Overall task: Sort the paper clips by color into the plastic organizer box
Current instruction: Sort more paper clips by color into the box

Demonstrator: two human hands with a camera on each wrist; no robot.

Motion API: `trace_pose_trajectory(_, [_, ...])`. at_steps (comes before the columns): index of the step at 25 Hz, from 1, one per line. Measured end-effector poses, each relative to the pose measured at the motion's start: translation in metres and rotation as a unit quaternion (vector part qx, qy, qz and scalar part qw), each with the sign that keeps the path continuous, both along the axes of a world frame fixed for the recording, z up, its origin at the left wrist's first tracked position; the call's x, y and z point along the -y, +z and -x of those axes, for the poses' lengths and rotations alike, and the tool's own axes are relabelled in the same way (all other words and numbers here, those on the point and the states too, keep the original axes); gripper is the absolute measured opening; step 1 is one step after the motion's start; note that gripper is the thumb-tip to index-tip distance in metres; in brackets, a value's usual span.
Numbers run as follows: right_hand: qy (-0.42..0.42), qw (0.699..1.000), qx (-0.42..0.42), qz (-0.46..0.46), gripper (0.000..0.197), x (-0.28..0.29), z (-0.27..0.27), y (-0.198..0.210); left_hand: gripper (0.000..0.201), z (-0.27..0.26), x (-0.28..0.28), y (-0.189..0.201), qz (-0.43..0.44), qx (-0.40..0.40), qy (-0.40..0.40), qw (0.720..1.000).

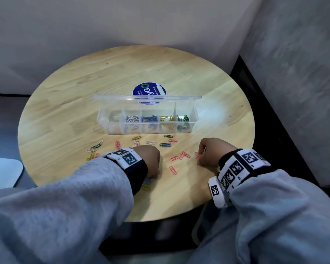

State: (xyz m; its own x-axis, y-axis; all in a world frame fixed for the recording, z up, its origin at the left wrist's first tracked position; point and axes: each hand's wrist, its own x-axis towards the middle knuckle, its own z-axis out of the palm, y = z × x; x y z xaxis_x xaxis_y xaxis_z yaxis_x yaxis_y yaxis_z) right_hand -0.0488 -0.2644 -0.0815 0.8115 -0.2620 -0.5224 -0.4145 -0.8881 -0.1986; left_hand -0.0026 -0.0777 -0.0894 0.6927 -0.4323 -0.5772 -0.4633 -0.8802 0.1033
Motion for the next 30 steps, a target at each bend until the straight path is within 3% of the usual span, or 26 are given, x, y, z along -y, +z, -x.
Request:
trace_pose_trajectory(6, [0.033,0.999,0.0,-0.012,0.002,-0.006,-0.006,-0.005,0.025,-0.002,-0.003,-0.004,0.017,-0.013,0.021,1.0])
trace_pose_trajectory(12, [0.031,0.999,-0.014,-0.034,0.006,-0.004,-0.008,-0.005,0.023,-0.003,0.0,-0.003,0.027,-0.013,0.021,0.999])
trace_pose_trajectory(15, [0.003,0.995,0.011,-0.102,0.014,0.001,-0.009,0.002,0.021,-0.002,0.0,-0.004,0.03,-0.015,0.017,0.999])
trace_pose_trajectory(17, [-0.053,0.974,0.045,-0.217,0.014,0.007,-0.01,0.006,0.016,-0.003,0.0,-0.003,0.03,-0.015,0.018,0.999])
trace_pose_trajectory(20, [-0.143,0.909,0.083,-0.382,0.015,0.015,-0.011,0.012,0.021,-0.003,0.0,-0.002,0.026,-0.001,0.025,0.999])
trace_pose_trajectory(24, [-0.23,0.846,0.074,-0.475,0.024,0.014,-0.013,0.012,0.033,-0.002,0.004,0.0,-0.014,0.012,0.013,1.0])
trace_pose_trajectory(27, [-0.248,0.838,0.06,-0.483,0.023,0.009,-0.014,0.012,0.03,-0.002,0.006,0.001,-0.03,0.004,0.005,1.0])
trace_pose_trajectory(30, [-0.235,0.859,0.044,-0.453,0.017,0.008,-0.014,0.009,0.023,0.0,0.004,0.004,-0.011,-0.009,0.016,1.0])
